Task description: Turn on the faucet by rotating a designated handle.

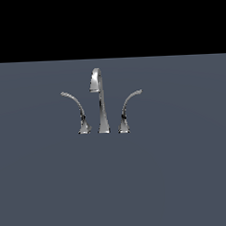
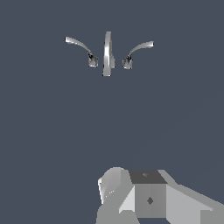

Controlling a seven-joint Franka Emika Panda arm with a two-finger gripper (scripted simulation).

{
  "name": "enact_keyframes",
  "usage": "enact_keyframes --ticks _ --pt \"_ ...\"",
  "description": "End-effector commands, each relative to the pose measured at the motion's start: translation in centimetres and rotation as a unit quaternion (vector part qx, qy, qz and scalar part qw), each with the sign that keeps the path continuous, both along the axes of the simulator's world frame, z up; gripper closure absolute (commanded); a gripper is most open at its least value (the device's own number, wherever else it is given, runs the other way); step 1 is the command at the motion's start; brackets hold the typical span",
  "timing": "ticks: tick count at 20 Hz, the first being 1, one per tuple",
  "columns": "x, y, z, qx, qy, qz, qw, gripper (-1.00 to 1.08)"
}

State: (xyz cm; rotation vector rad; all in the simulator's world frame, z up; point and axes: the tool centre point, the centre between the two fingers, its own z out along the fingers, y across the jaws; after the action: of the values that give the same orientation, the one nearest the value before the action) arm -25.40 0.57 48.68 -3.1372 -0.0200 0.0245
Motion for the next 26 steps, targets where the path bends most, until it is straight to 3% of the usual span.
enact_keyframes --ticks 1,9,16,26 --pt "0.0 0.0 0.0 0.000 0.000 0.000 1.0000 1.08" --pt "0.8 0.5 -0.8 0.000 0.000 -0.020 0.9998 1.08" --pt "2.8 1.5 -2.9 0.000 0.000 -0.071 0.9975 1.08" --pt "7.9 3.1 -7.7 0.000 -0.001 -0.190 0.9817 1.08"
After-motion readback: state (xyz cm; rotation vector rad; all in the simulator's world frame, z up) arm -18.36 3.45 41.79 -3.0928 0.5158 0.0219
